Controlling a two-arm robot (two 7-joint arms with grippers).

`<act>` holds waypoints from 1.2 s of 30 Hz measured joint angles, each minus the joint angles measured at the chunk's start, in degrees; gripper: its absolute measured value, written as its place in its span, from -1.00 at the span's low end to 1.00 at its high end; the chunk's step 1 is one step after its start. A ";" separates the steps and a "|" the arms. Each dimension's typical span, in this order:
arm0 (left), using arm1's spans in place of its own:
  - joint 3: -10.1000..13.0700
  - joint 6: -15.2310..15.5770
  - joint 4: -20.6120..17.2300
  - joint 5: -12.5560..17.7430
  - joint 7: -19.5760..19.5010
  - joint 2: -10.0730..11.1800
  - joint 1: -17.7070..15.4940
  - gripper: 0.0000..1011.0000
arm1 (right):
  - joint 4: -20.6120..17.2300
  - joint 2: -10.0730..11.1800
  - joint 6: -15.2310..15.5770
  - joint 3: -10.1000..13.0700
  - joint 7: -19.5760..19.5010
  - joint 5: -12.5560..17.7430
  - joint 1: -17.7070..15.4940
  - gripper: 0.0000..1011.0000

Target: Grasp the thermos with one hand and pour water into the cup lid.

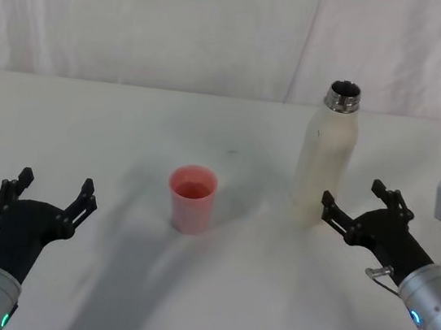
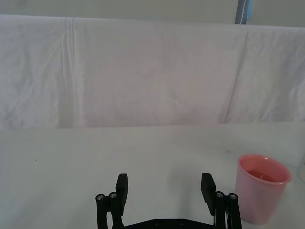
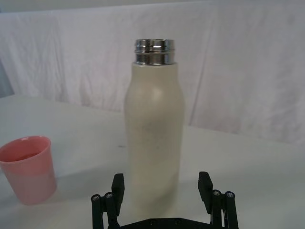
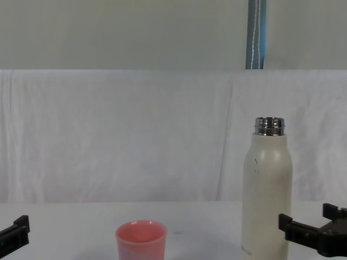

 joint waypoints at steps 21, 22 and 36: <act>0.00 0.00 0.00 0.00 0.00 0.00 0.00 0.98 | -6.00 -1.39 -5.95 1.67 -3.20 -2.84 -6.61 0.98; 0.00 0.00 0.00 0.00 0.00 0.00 0.00 0.98 | -6.17 -1.33 -6.13 1.67 -3.18 -3.10 -6.70 0.98; 0.00 0.00 0.00 0.00 0.00 0.00 0.00 0.98 | -7.03 -0.95 -7.85 1.38 -2.43 -5.73 -7.56 0.98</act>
